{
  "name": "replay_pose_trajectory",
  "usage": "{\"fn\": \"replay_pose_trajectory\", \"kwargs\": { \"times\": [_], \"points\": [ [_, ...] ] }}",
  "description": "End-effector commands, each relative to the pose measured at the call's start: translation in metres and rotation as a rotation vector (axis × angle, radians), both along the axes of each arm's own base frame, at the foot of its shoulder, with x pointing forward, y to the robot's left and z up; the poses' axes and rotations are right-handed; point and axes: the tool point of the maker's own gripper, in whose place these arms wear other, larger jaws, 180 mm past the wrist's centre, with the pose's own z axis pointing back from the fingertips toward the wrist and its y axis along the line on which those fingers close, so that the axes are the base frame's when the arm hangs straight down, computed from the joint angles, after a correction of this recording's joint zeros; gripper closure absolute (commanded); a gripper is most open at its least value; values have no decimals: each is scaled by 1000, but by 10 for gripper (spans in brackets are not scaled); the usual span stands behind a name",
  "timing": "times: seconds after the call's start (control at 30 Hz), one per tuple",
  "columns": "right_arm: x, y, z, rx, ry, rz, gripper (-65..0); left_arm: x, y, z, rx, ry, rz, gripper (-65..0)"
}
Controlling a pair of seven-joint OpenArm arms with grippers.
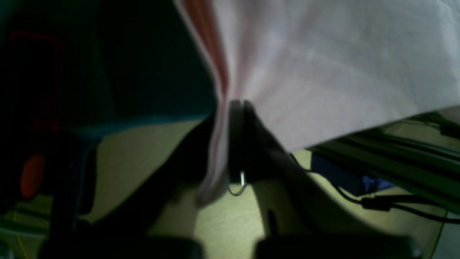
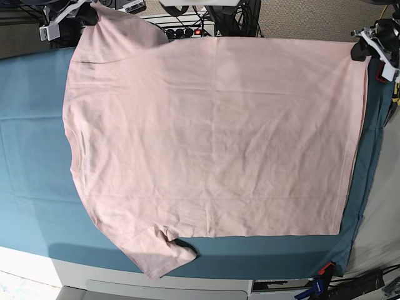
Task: Fold the T-shirt properly
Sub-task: 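Lift the shirt edge with both grippers and fold it over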
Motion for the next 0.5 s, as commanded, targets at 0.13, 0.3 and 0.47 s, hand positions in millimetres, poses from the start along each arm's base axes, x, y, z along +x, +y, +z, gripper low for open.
{"fn": "replay_pose_trajectory", "kwargs": {
  "times": [0.13,0.3,0.47],
  "points": [
    [-9,-11,7,-32,19,-7,0,-3,-3,3,-17,-2,4,0],
    [-20,-32,18,-74,31,-61,0,-6,-7,0,-33,-1,20,0],
    [-21,-50,33,-95,2,-113,0,-6,-13,2,-57,-15,7,0]
  ]
}}
